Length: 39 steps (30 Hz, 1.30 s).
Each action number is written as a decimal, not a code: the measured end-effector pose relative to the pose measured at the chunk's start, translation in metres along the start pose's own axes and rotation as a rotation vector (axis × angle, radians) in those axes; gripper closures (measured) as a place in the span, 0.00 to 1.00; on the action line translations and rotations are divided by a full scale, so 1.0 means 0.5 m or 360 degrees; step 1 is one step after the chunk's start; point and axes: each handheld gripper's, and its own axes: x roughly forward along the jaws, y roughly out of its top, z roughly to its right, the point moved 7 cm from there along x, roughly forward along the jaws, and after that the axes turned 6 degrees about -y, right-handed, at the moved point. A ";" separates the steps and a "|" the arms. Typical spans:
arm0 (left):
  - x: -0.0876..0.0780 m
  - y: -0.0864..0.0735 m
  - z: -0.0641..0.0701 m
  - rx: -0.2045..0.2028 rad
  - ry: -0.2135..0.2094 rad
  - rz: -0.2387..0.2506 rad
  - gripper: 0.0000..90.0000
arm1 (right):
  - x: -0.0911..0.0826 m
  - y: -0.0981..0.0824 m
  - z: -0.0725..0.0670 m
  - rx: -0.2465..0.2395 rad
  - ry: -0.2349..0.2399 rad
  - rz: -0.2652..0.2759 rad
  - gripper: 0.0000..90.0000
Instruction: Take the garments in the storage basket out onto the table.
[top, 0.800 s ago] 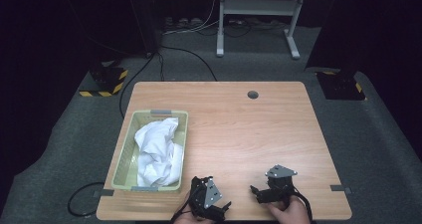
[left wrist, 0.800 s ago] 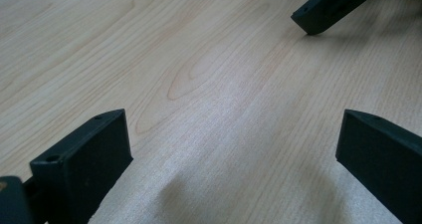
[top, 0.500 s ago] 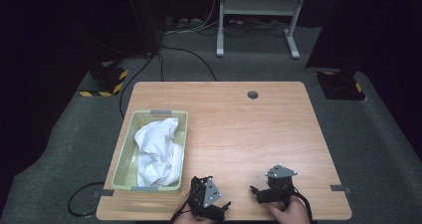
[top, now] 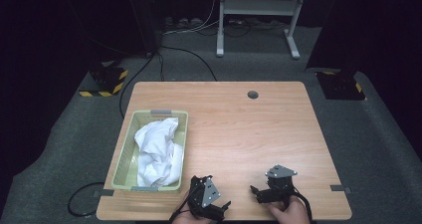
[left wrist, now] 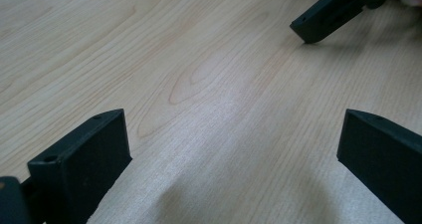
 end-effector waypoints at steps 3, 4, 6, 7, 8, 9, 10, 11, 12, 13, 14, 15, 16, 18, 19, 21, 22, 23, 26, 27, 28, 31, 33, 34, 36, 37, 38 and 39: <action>-0.004 0.004 0.002 0.0011 -0.0027 0.0011 0.00 | 0.000 0.000 0.000 0.0001 0.0001 0.0000 0.00; -0.006 0.005 0.005 0.0005 -0.0053 0.0014 0.00 | 0.000 0.000 0.000 0.0000 0.0001 0.0000 0.00; -0.010 0.007 0.010 -0.0004 -0.0096 0.0029 0.00 | 0.000 0.000 0.000 0.0000 0.0001 0.0000 0.00; -0.014 0.010 0.012 0.0007 -0.0104 0.0045 0.00 | 0.000 0.000 0.000 0.0000 0.0001 0.0000 0.00; -0.014 0.010 0.012 0.0007 -0.0104 0.0045 0.00 | 0.000 0.000 0.000 0.0000 0.0001 0.0000 0.00; -0.020 0.014 0.015 0.0015 -0.0114 0.0055 0.00 | 0.000 0.000 0.000 0.0000 0.0000 0.0000 0.00; -0.020 0.014 0.015 0.0015 -0.0114 0.0055 0.00 | 0.000 0.000 0.000 0.0000 0.0000 0.0000 0.00; -0.027 0.018 0.016 0.0003 -0.0128 0.0072 0.00 | 0.000 0.000 0.000 0.0001 0.0001 0.0000 0.00; -0.030 0.019 0.015 -0.0006 -0.0134 0.0080 0.00 | 0.000 0.000 0.000 0.0001 0.0000 0.0000 0.00; -0.037 0.023 0.015 -0.0025 -0.0142 0.0092 0.00 | 0.000 0.000 0.000 0.0001 0.0000 0.0000 0.00; -0.037 0.023 0.015 -0.0025 -0.0142 0.0092 0.00 | 0.000 0.000 0.000 0.0001 0.0000 0.0000 0.00; -0.044 0.028 0.015 -0.0034 -0.0144 0.0100 0.00 | 0.000 0.000 0.000 0.0001 0.0001 0.0000 0.00; -0.044 0.028 0.015 -0.0034 -0.0144 0.0100 0.00 | 0.000 0.000 0.000 0.0001 0.0001 0.0000 0.00; -0.055 0.035 0.013 -0.0039 -0.0140 0.0122 0.00 | 0.000 0.000 0.000 0.0000 -0.0001 0.0000 0.00; -0.060 0.038 0.013 -0.0040 -0.0140 0.0130 0.00 | 0.000 0.000 0.000 0.0001 -0.0001 0.0001 0.00; -0.067 0.042 0.013 -0.0039 -0.0136 0.0136 0.00 | 0.000 0.000 0.000 0.0001 -0.0001 0.0001 0.00; -0.071 0.045 0.013 -0.0032 -0.0134 0.0146 0.00 | 0.000 0.000 0.000 0.0001 -0.0001 0.0001 0.00; -0.075 0.047 0.013 -0.0034 -0.0139 0.0160 0.00 | 0.000 0.000 0.000 0.0000 -0.0001 0.0000 0.00; -0.084 0.052 0.015 -0.0027 -0.0144 0.0174 0.00 | 0.000 0.000 0.000 0.0001 -0.0001 0.0001 0.00; -0.088 0.054 0.015 -0.0016 -0.0137 0.0178 0.00 | 0.000 0.000 0.000 0.0001 -0.0001 0.0000 0.00; -0.088 0.054 0.015 -0.0016 -0.0137 0.0178 0.00 | 0.000 0.000 0.000 0.0001 -0.0001 0.0000 0.00; -0.096 0.058 0.015 -0.0014 -0.0127 0.0183 0.00 | 0.000 0.000 0.000 0.0002 -0.0001 0.0001 0.00; -0.101 0.060 0.013 -0.0005 -0.0115 0.0181 0.00 | 0.000 0.000 0.000 0.0004 -0.0003 0.0000 0.00; -0.101 0.060 0.013 -0.0005 -0.0115 0.0181 0.00 | 0.000 0.000 0.000 0.0004 -0.0003 0.0000 0.00; -0.106 0.061 0.011 -0.0003 -0.0105 0.0187 0.00 | 0.000 0.000 0.000 0.0005 -0.0004 0.0000 0.00; -0.108 0.061 0.011 -0.0001 -0.0104 0.0185 0.00 | 0.000 0.000 0.000 0.0005 -0.0005 0.0000 0.00; -0.109 0.061 0.010 0.0005 -0.0097 0.0183 0.00 | 0.000 0.000 0.000 0.0006 -0.0005 0.0000 0.00; -0.111 0.061 0.010 0.0002 -0.0095 0.0181 0.01 | 0.000 0.000 0.000 0.0006 -0.0005 0.0000 0.00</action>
